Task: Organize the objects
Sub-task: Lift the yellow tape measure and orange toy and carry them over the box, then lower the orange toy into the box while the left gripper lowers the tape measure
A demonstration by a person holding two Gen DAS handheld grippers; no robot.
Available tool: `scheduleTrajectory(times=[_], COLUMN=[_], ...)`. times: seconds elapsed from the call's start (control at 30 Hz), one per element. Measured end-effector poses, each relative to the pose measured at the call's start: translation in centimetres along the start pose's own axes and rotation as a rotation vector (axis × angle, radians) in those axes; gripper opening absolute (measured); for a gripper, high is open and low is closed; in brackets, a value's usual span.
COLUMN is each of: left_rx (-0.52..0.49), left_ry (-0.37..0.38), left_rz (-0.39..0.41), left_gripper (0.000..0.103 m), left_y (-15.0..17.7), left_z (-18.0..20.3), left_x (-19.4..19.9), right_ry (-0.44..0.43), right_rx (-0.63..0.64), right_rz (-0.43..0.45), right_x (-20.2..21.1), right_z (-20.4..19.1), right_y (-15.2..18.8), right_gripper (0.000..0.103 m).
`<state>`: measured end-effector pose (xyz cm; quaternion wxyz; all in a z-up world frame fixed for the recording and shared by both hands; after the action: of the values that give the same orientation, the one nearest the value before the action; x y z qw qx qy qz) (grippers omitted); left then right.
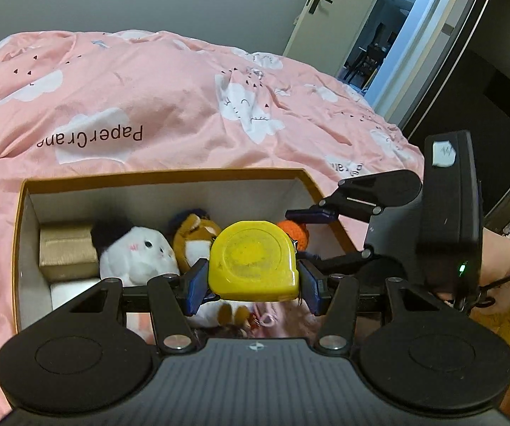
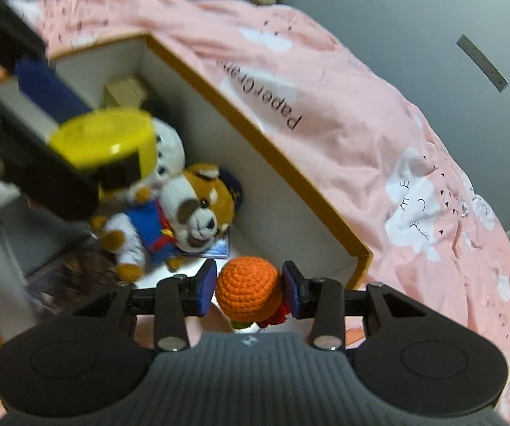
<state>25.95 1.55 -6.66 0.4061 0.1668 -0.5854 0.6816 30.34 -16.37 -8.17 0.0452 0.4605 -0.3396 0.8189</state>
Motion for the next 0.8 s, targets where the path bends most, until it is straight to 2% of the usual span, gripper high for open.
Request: scheduleTrajectory(times=[0.17,0.27,0.37,0.43,0.53,0.63,0.73,0.8], left_rx=[-0.025,-0.096,-0.174,-0.219,-0.305,-0.392,-0.472,-0.546], left_ry=[-0.009,-0.035,-0.052,-0.06,-0.088,-0.114,-0.135,-0.156], left_rz=[-0.009,-0.004,-0.001,-0.01,-0.019,-0.034,-0.057,-0.09], left_gripper=[0.061,0.061,0.061,0.061,0.061,0.061,0.061,0.061], left_y=[-0.6,-0.8,-0.8,-0.8,-0.7,-0.6,-0.9,-1.0], left_z=[-0.2,0.6,1.5,2.0,3.0,4.3,5.8,6.9], left_x=[-1.2,-1.6,-1.7,-2.0,-2.5,-3.4,-4.9,-6.3], right_ry=[0.076,0.116,0.171,0.179,0.217,0.27,0.311,0.309], right_rx=[0.061,0.096,0.104,0.075,-0.004,-0.15,-0.327,-0.448], right_rz=[-0.051,-0.056,-0.025,0.022,0.101,0.176,0.194,0.187], right_x=[-1.7,-1.8,-0.6,1.0,3.9,6.5,7.2,7.0], right_z=[-0.3,-0.6,-0.8,-0.9,-1.1,-0.4,1.1,2.3], right_y=[0.6,1.2,1.7,2.1,2.7,3.6,4.6,5.3], right_gripper=[0.042,0.046,0.049,0.05,0.051,0.055,0.055,0.055])
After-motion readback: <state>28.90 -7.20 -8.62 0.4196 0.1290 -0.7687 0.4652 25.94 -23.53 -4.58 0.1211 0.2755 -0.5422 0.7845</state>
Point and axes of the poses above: each gripper's, at about its wrist camera, not at the fingertips, and x roughly against the way its jaws point, z to its right, y to its underside, the point moved 2 cm from there along -x, roughly the way its jaws point, and after that the axes turned 5 degrees about -y, right-handed, at the moved point
